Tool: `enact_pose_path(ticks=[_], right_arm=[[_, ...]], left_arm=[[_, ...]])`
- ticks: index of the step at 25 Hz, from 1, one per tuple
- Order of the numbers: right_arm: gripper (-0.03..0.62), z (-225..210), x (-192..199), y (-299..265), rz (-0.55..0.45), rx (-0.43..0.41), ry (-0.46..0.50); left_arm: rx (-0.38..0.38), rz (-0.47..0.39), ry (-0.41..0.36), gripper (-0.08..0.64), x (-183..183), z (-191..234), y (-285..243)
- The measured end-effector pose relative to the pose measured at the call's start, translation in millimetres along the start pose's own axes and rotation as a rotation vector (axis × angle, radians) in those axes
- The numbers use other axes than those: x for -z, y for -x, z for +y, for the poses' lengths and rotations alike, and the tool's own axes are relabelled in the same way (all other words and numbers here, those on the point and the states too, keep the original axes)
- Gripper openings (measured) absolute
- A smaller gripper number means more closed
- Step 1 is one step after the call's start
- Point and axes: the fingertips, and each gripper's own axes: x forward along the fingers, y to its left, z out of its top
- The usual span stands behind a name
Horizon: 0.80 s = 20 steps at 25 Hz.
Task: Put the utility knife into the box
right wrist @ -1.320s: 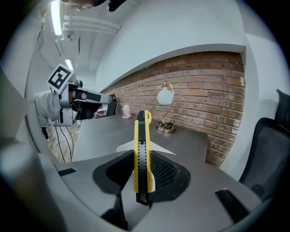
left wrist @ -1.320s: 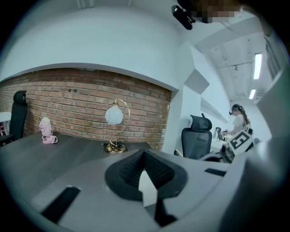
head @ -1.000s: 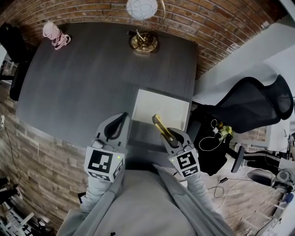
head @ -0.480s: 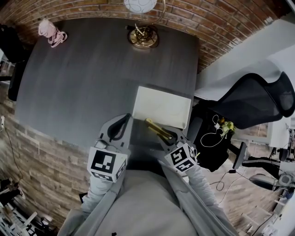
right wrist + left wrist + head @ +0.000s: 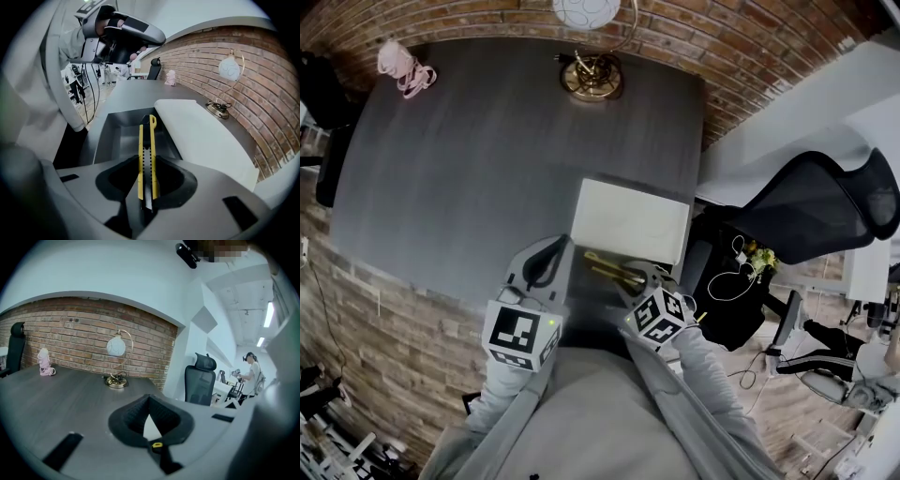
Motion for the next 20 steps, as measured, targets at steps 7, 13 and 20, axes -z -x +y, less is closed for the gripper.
enact_pose_path(ticks=[7, 13, 20], right_arm=[[0.126, 3.9, 5.4, -11.9, 0.055, -0.036, 0.043], [0.127, 4.4, 9.2, -21.1, 0.112, -0.046, 0.063], [0.127, 5.4, 13.5, -24.9, 0.137, -0.054, 0.067]], left_arm=[[0.000, -0.005, 0.001, 0.020, 1.0, -2.6, 0.7], [-0.003, -0.007, 0.004, 0.019, 0.9, -0.5, 3.1], [-0.013, -0.019, 0.002, 0.019, 0.0, 2.5, 6.7]])
